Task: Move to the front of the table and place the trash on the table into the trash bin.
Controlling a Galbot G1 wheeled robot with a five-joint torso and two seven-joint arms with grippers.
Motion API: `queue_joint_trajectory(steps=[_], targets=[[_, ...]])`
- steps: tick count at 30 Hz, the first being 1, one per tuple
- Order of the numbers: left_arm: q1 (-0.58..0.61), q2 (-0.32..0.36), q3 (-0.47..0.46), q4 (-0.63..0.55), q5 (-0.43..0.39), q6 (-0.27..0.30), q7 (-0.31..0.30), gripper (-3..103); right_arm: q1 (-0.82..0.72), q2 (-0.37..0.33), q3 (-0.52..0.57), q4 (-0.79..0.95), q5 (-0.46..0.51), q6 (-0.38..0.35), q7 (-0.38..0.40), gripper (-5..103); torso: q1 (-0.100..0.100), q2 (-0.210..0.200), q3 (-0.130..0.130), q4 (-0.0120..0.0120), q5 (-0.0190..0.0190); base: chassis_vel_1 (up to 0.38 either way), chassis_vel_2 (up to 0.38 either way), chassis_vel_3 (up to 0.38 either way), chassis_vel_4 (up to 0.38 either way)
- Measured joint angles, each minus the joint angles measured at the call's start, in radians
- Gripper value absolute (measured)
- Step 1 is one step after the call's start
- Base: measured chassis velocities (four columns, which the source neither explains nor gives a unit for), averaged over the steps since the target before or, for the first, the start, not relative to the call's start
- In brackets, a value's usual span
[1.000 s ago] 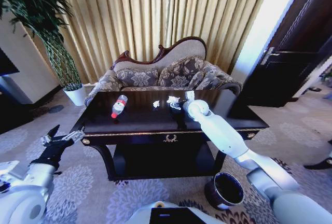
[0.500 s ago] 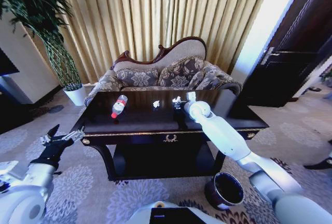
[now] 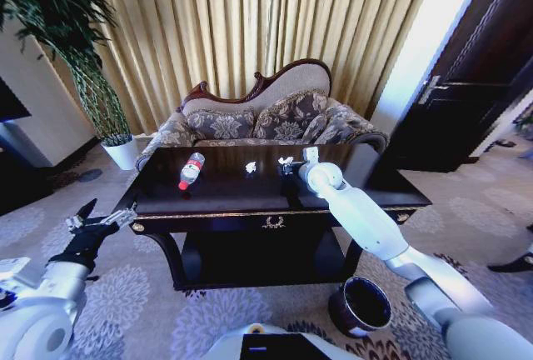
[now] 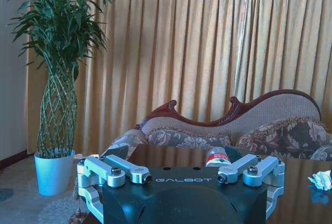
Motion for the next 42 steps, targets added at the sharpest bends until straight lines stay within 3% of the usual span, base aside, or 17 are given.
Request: queue_joint_trajectory(steps=[4,8,9,16,30,42], targets=[[-0.001,0.000,0.007,0.000,0.000,0.001,-0.003,100,-0.025,-0.011,0.017,0.029,-0.002,0.053,-0.027,0,0.000,0.000,0.000,0.0002,0.0000,0.000,0.000,0.000,0.000],[-0.009,0.000,0.012,0.000,-0.001,0.001,-0.025,100,-0.130,-0.065,0.086,0.118,-0.110,0.212,-0.066,0,0.000,0.000,0.000,0.0004,0.0000,0.000,0.000,0.000,0.000],[-0.009,0.000,0.012,0.000,-0.001,0.001,-0.025,100,-0.130,-0.065,0.086,0.118,-0.110,0.212,-0.066,0,0.000,0.000,0.000,0.0004,0.0000,0.000,0.000,0.000,0.000],[-0.026,0.005,0.025,0.000,-0.013,-0.005,-0.026,100,-0.415,-0.163,0.309,0.310,-0.245,0.369,-0.081,0,0.000,0.000,0.000,-0.0006,0.0002,0.000,0.000,0.000,0.000],[-0.054,0.018,0.065,0.000,-0.013,-0.021,-0.017,100,-0.838,-0.165,0.723,0.573,-0.284,0.358,-0.055,0,0.000,0.000,0.000,-0.0001,0.0001,0.000,0.000,0.000,0.000],[-0.071,0.046,0.089,0.000,-0.028,-0.015,-0.020,100,-1.041,-0.114,0.891,0.653,-0.282,0.381,-0.059,0,0.000,0.000,0.000,-0.0001,0.0000,0.000,0.000,0.000,0.000]])
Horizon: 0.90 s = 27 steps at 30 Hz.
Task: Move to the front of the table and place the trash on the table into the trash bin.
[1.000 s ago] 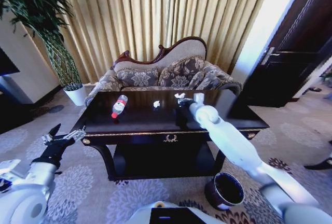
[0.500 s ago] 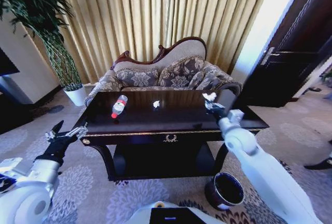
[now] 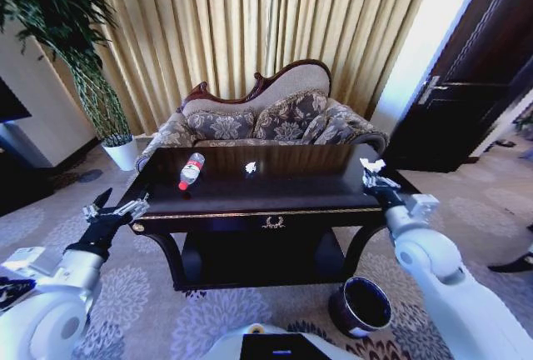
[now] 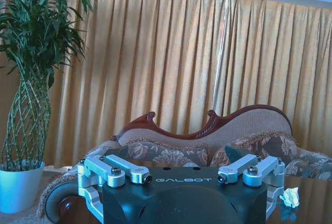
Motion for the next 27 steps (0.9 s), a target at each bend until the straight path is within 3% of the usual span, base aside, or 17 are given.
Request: queue_joint_trajectory(steps=[9,27], targets=[[0.001,0.005,-0.002,0.000,-0.004,0.002,0.000,100,-0.080,0.017,0.039,0.075,0.008,0.009,-0.017,0,0.000,0.000,0.000,0.0000,-0.0001,0.000,0.000,0.000,0.000],[0.003,0.008,-0.001,0.000,-0.004,0.002,-0.001,100,-0.059,0.029,0.009,0.066,0.008,0.003,0.001,0,0.000,0.000,0.000,0.0000,0.0000,0.028,-0.024,-0.024,0.028]])
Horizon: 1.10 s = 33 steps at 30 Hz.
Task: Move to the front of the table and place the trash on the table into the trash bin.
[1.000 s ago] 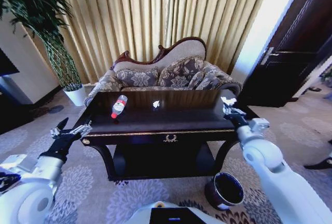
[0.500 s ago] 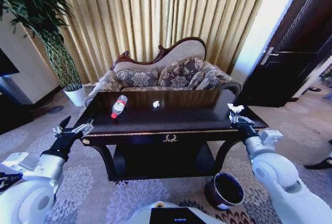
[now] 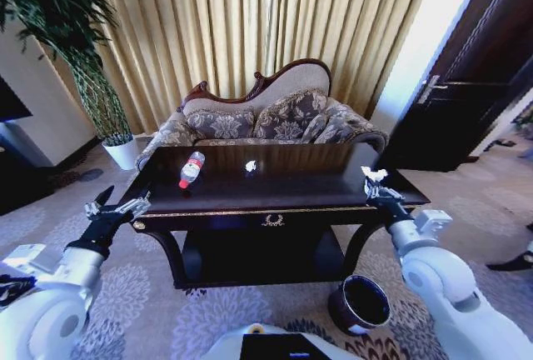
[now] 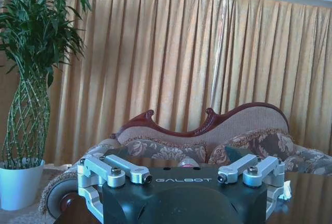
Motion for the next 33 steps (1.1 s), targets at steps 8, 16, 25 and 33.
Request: queue_joint_trajectory(steps=[8,16,25,33], targets=[[-0.001,0.001,0.002,0.000,0.002,0.000,0.000,100,0.010,0.000,-0.009,-0.007,-0.005,0.000,0.002,0,0.000,0.000,0.000,0.0000,0.0000,0.155,-0.136,-0.144,0.150],[-0.001,-0.001,0.003,0.000,0.003,0.000,0.000,100,0.026,0.004,-0.032,-0.026,-0.029,0.007,0.001,0,-0.001,0.000,0.000,-0.0001,-0.0001,0.146,-0.147,-0.157,0.133],[-0.002,-0.001,-0.003,0.000,0.003,0.000,0.000,100,-0.015,0.024,-0.045,-0.092,-0.054,-0.009,-0.025,0,0.000,0.000,0.000,0.0001,0.0000,0.007,-0.005,-0.005,0.007],[-0.007,-0.005,0.001,0.000,0.003,0.000,0.001,100,-0.123,0.039,-0.050,-0.200,-0.092,-0.033,-0.037,0,0.000,0.000,0.000,-0.0004,-0.0001,0.000,0.000,0.000,0.000]])
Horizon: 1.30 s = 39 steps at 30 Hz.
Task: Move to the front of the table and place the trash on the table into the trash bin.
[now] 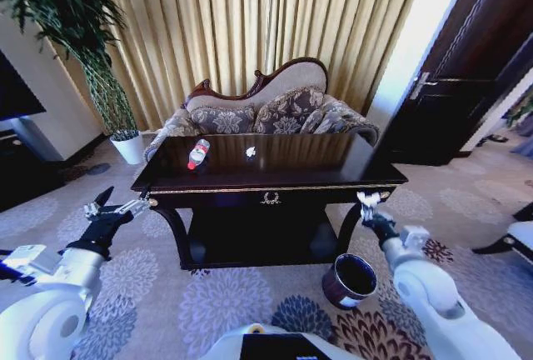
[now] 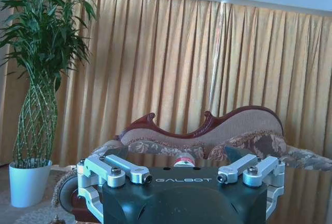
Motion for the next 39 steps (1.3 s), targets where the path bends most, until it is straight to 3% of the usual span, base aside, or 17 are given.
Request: queue_joint_trajectory(steps=[5,17,29,36,38,39], targets=[[-0.001,0.000,0.000,0.000,0.000,0.000,-0.001,100,0.026,0.002,-0.045,-0.128,-0.013,0.010,-0.003,0,0.000,0.000,0.000,0.0004,0.0000,0.000,0.000,0.000,0.000],[0.011,-0.004,-0.007,0.000,0.001,0.000,-0.003,100,0.308,0.031,-0.236,-0.731,-0.083,0.044,-0.026,0,0.000,0.000,0.000,0.0002,0.0001,0.000,0.000,0.000,0.000],[0.018,-0.011,0.000,0.000,0.004,0.000,-0.001,100,0.421,0.063,-0.264,-0.904,-0.115,0.054,-0.052,-2,0.000,0.000,0.000,0.0004,0.0001,0.000,0.000,0.000,0.000],[0.020,-0.013,-0.004,0.000,0.004,0.000,0.000,100,0.456,0.080,-0.265,-0.953,-0.168,0.053,-0.054,30,0.000,0.000,0.000,0.0005,0.0000,0.000,0.000,0.000,0.000],[0.020,-0.013,-0.004,0.000,0.004,0.000,0.000,100,0.456,0.081,-0.264,-0.955,-0.169,0.054,-0.054,30,0.000,0.000,0.000,0.0004,0.0000,0.000,0.000,0.000,0.000],[0.020,-0.014,-0.004,0.000,0.004,-0.001,0.000,100,0.456,0.082,-0.263,-0.958,-0.170,0.055,-0.054,36,0.000,0.000,0.000,0.0004,0.0000,0.000,0.000,0.000,0.000]])
